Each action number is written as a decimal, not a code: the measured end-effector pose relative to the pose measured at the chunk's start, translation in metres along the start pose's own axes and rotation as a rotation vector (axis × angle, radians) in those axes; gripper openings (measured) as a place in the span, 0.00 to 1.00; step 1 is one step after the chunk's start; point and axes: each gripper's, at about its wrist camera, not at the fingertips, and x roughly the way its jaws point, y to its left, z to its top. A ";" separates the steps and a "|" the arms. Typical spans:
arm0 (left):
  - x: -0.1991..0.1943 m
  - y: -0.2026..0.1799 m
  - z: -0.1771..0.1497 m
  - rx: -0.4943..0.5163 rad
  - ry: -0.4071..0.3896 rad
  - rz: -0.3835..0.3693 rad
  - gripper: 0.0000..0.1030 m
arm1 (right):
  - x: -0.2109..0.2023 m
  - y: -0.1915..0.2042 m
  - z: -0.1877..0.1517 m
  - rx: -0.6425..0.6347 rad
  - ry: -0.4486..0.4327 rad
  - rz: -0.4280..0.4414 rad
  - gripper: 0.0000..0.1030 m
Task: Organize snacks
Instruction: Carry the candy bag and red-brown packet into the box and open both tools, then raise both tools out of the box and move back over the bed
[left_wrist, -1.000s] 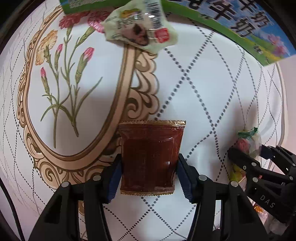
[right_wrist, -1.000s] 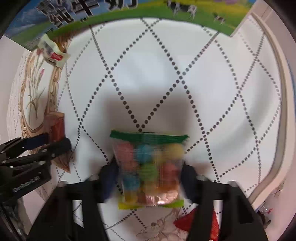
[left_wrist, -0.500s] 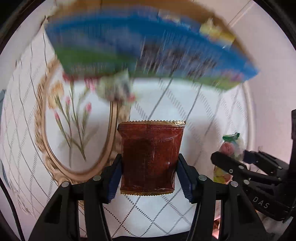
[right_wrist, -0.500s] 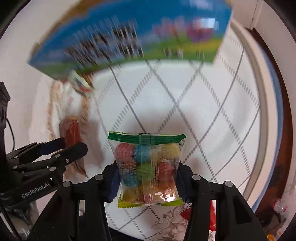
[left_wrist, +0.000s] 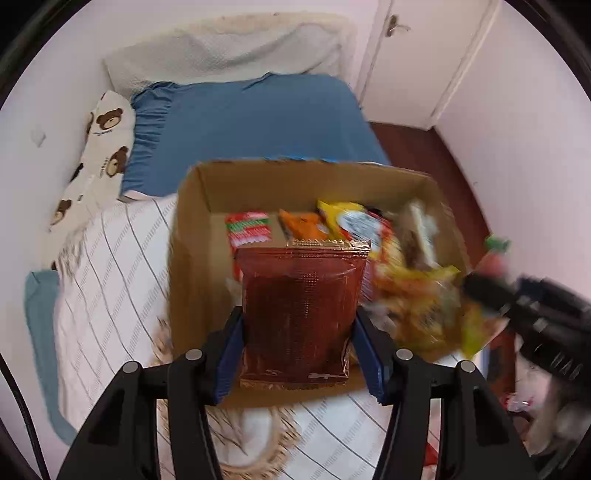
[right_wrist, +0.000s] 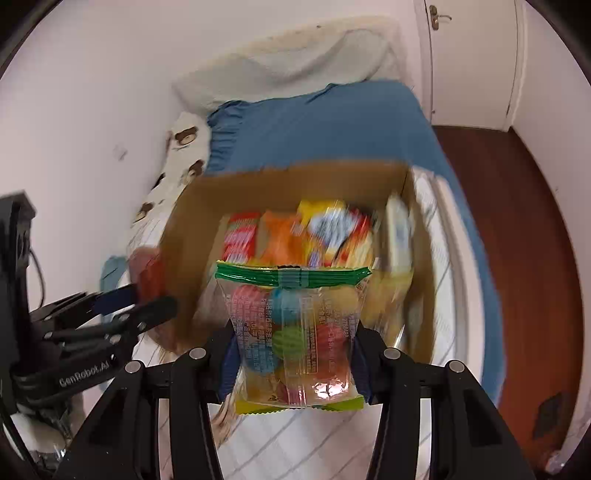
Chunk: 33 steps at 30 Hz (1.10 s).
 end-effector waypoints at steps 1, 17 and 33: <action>0.006 0.004 0.008 0.003 0.014 0.012 0.52 | 0.006 -0.004 0.017 -0.001 0.004 -0.018 0.51; 0.100 0.037 0.063 -0.064 0.142 0.091 0.93 | 0.142 -0.052 0.097 0.048 0.243 -0.130 0.95; 0.060 0.016 0.024 -0.083 0.045 0.043 0.94 | 0.092 -0.033 0.051 -0.005 0.097 -0.173 0.95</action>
